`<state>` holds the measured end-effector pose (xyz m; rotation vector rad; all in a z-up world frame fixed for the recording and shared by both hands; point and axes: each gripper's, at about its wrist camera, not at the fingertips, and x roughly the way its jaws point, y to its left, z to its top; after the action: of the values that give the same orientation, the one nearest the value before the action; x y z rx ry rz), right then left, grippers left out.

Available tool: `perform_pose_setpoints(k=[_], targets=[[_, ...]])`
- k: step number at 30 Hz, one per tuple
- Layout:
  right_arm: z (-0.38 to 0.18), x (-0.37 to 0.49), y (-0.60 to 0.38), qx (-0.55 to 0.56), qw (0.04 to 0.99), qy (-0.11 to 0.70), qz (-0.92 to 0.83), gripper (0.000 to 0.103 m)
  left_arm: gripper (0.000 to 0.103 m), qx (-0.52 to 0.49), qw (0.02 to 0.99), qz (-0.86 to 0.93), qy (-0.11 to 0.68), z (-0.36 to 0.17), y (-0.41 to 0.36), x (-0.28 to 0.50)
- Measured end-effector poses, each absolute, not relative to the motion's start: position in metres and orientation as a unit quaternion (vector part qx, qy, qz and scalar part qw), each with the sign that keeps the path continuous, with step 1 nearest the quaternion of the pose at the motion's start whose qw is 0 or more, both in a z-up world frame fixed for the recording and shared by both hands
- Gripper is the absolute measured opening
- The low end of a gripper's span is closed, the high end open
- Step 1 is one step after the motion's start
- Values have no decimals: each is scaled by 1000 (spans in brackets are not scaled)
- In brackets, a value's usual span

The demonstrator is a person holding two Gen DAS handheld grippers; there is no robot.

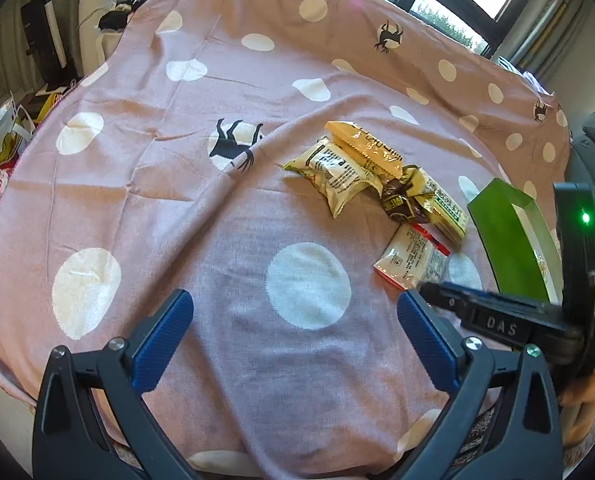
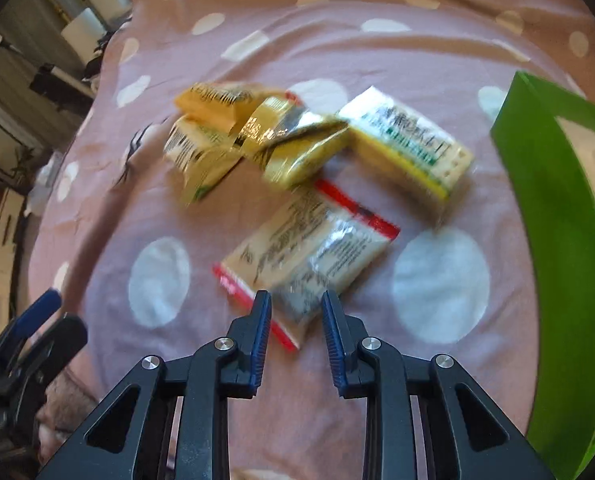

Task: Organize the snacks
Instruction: 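Move the open right gripper back over the snack pile, then grasp the white packet with red ends using the right gripper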

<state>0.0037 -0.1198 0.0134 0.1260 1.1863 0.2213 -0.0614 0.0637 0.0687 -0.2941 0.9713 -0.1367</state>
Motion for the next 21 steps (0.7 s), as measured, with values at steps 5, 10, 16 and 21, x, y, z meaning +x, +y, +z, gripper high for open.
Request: perform_pose_setpoints(k=[5, 10, 16, 21], targets=[[16, 2, -132, 97, 819, 561, 73, 35, 102, -140, 869, -68, 470, 66, 62, -59], [29, 9, -147, 133, 823, 546, 83, 57, 100, -141, 865, -85, 473, 64, 51, -51], [22, 16, -162, 195, 808, 547, 95, 58, 81, -119, 851, -160, 487, 60, 19, -19], [12, 27, -164, 229, 796, 551, 102, 58, 68, -99, 829, -212, 508, 49, -3, 9]])
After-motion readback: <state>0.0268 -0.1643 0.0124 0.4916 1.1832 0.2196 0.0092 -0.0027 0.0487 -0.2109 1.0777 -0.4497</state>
